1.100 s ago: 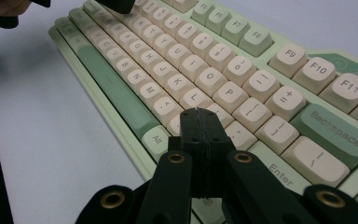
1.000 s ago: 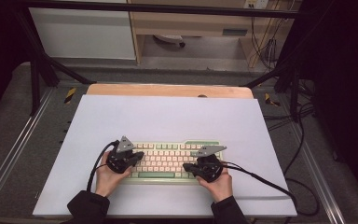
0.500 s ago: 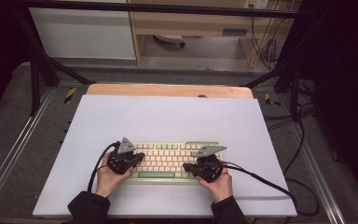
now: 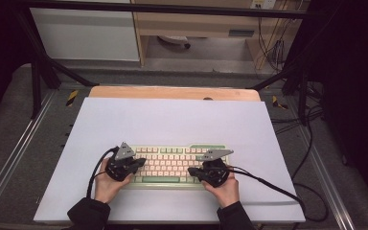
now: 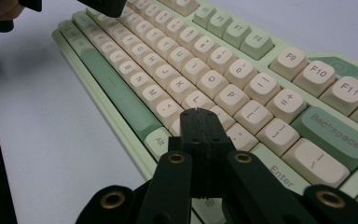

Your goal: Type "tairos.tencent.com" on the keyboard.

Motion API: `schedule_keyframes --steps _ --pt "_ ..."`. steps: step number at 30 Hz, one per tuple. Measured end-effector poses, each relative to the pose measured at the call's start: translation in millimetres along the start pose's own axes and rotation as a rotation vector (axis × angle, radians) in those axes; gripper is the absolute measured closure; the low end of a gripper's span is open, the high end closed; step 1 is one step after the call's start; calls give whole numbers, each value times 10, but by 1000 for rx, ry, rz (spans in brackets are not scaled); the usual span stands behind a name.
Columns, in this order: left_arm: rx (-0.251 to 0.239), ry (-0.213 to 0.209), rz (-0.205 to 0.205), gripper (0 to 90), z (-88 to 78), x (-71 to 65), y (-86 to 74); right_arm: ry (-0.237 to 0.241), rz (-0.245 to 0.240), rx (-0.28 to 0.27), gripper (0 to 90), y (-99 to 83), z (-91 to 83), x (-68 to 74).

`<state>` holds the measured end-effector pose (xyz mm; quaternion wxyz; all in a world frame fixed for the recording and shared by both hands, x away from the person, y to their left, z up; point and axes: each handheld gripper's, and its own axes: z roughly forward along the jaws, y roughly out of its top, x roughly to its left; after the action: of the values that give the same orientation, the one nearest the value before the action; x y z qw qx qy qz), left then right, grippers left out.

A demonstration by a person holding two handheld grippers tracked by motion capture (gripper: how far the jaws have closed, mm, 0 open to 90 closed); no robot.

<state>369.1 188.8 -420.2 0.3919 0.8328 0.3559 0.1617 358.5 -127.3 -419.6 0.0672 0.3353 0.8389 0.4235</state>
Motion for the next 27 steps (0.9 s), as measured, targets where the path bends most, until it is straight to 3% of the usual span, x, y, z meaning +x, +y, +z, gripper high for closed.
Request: schedule_keyframes --steps 13,27 --pt "-17 -2 -19 897 -153 50 -105 8 -1 -6 900 51 21 39" --pt "-27 -2 -32 897 -261 99 -222 46 -24 -11 900 221 217 204"
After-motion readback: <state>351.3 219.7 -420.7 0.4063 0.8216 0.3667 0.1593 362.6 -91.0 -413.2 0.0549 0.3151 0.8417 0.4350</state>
